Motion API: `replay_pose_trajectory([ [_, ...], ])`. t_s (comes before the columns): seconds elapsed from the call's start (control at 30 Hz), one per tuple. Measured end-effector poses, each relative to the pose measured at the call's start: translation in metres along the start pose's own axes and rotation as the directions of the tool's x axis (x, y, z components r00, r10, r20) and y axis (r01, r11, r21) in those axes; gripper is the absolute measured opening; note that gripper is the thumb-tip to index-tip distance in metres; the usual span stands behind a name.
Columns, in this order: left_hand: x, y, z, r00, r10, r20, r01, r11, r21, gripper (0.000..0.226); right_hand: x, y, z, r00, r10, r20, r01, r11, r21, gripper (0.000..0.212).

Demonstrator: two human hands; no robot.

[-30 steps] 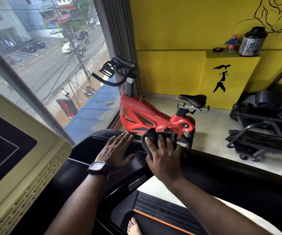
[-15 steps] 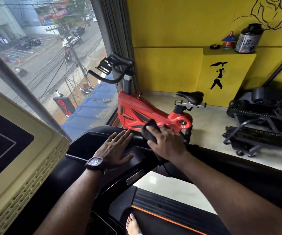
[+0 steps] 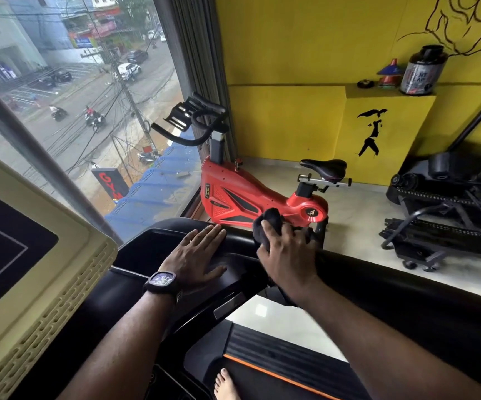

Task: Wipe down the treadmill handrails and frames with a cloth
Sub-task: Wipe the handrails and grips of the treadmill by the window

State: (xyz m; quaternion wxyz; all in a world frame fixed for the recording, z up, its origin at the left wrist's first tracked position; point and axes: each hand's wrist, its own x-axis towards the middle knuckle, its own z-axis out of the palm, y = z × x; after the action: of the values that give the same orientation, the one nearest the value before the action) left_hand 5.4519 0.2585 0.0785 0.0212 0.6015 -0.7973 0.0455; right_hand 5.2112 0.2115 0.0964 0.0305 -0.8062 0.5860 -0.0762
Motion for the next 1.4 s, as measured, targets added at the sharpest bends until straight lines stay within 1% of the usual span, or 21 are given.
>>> replay_pose_trajectory([
  [0.07, 0.001, 0.001, -0.002, 1.0, -0.006, 0.013, 0.006, 1.0, 0.004, 0.084, -0.021, -0.007, 0.009, 0.992, -0.107, -0.061, 0.104, 0.993, -0.051, 0.061],
  [0.17, 0.004, 0.01, -0.002, 0.998, -0.028, 0.053, 0.026, 0.999, 0.039, 0.086, -0.007, 0.001, 0.009, 0.962, -0.273, -0.03, 0.272, 0.962, -0.03, 0.062],
  [0.27, 0.01, 0.017, -0.001, 0.996, -0.057, 0.062, 0.054, 0.997, 0.055, 0.088, 0.021, 0.015, -0.007, 0.977, -0.181, 0.109, 0.175, 0.983, 0.061, 0.063],
  [0.37, 0.012, 0.021, 0.002, 0.997, -0.074, 0.023, 0.073, 0.997, 0.016, 0.087, 0.005, 0.006, -0.003, 0.999, -0.017, 0.036, 0.016, 1.0, 0.005, 0.062],
  [0.43, 0.011, 0.023, 0.007, 0.995, -0.095, -0.013, 0.095, 0.995, -0.014, 0.088, -0.017, -0.004, 0.006, 0.993, -0.105, -0.06, 0.103, 0.994, -0.046, 0.059],
  [0.53, 0.01, 0.027, 0.012, 0.992, -0.121, -0.032, 0.119, 0.991, -0.055, 0.097, -0.009, 0.005, 0.007, 0.945, -0.324, -0.035, 0.324, 0.946, -0.019, 0.06],
  [0.6, 0.012, 0.033, 0.01, 0.991, -0.133, -0.014, 0.132, 0.989, -0.067, 0.104, 0.013, 0.016, -0.005, 0.957, -0.28, 0.072, 0.278, 0.96, 0.041, 0.063],
  [0.63, 0.012, 0.038, 0.009, 0.99, -0.143, 0.012, 0.143, 0.988, -0.058, 0.109, 0.019, 0.018, -0.007, 0.974, -0.194, 0.115, 0.188, 0.98, 0.061, 0.064],
  [0.7, 0.012, 0.048, 0.009, 0.982, -0.183, 0.054, 0.186, 0.981, -0.057, 0.115, 0.01, 0.013, -0.007, 0.996, -0.036, 0.079, 0.032, 0.998, 0.058, 0.063],
  [0.73, 0.013, 0.052, 0.008, 0.977, -0.202, 0.065, 0.206, 0.976, -0.064, 0.118, 0.0, 0.008, -0.004, 1.0, -0.017, 0.002, 0.017, 0.999, 0.031, 0.062],
  [0.8, 0.016, 0.056, 0.006, 0.967, -0.233, 0.106, 0.241, 0.968, -0.07, 0.125, -0.019, 0.003, 0.006, 0.989, -0.124, -0.078, 0.123, 0.992, -0.027, 0.061],
  [0.87, 0.018, 0.06, 0.004, 0.956, -0.259, 0.136, 0.273, 0.957, -0.094, 0.131, -0.018, 0.009, 0.009, 0.959, -0.279, -0.051, 0.278, 0.96, -0.017, 0.062],
  [0.9, 0.02, 0.062, 0.001, 0.951, -0.271, 0.148, 0.287, 0.953, -0.1, 0.133, -0.009, 0.015, 0.004, 0.953, -0.302, -0.014, 0.302, 0.953, 0.008, 0.063],
  [0.97, 0.021, 0.067, -0.001, 0.939, -0.293, 0.181, 0.315, 0.944, -0.103, 0.137, 0.011, 0.025, -0.005, 0.969, -0.236, 0.068, 0.234, 0.971, 0.039, 0.064],
  [1.07, 0.022, 0.08, 0.0, 0.929, -0.324, 0.177, 0.346, 0.932, -0.108, 0.138, 0.0, 0.022, 0.002, 0.999, -0.029, -0.036, 0.03, 0.999, 0.031, 0.06],
  [1.1, 0.022, 0.085, 0.002, 0.931, -0.327, 0.165, 0.347, 0.931, -0.113, 0.137, -0.01, 0.019, 0.007, 0.995, -0.029, -0.093, 0.031, 0.999, 0.02, 0.059],
  [1.17, 0.021, 0.091, 0.006, 0.935, -0.332, 0.12, 0.346, 0.931, -0.12, 0.133, -0.028, 0.017, 0.017, 0.977, -0.146, -0.158, 0.14, 0.989, -0.048, 0.059],
  [1.23, 0.021, 0.093, 0.01, 0.939, -0.33, 0.092, 0.339, 0.935, -0.106, 0.13, -0.024, 0.022, 0.011, 0.955, -0.275, -0.106, 0.273, 0.961, -0.039, 0.06],
  [1.27, 0.021, 0.093, 0.009, 0.939, -0.329, 0.1, 0.338, 0.936, -0.095, 0.129, -0.012, 0.027, 0.004, 0.956, -0.288, -0.058, 0.288, 0.958, -0.005, 0.061],
  [1.33, 0.022, 0.093, 0.007, 0.936, -0.331, 0.122, 0.34, 0.938, -0.062, 0.13, 0.009, 0.037, -0.007, 0.974, -0.213, 0.077, 0.209, 0.976, 0.053, 0.063],
  [1.4, 0.022, 0.094, 0.003, 0.934, -0.332, 0.133, 0.34, 0.939, -0.046, 0.132, 0.011, 0.039, -0.009, 0.994, -0.071, 0.084, 0.065, 0.996, 0.065, 0.062],
])
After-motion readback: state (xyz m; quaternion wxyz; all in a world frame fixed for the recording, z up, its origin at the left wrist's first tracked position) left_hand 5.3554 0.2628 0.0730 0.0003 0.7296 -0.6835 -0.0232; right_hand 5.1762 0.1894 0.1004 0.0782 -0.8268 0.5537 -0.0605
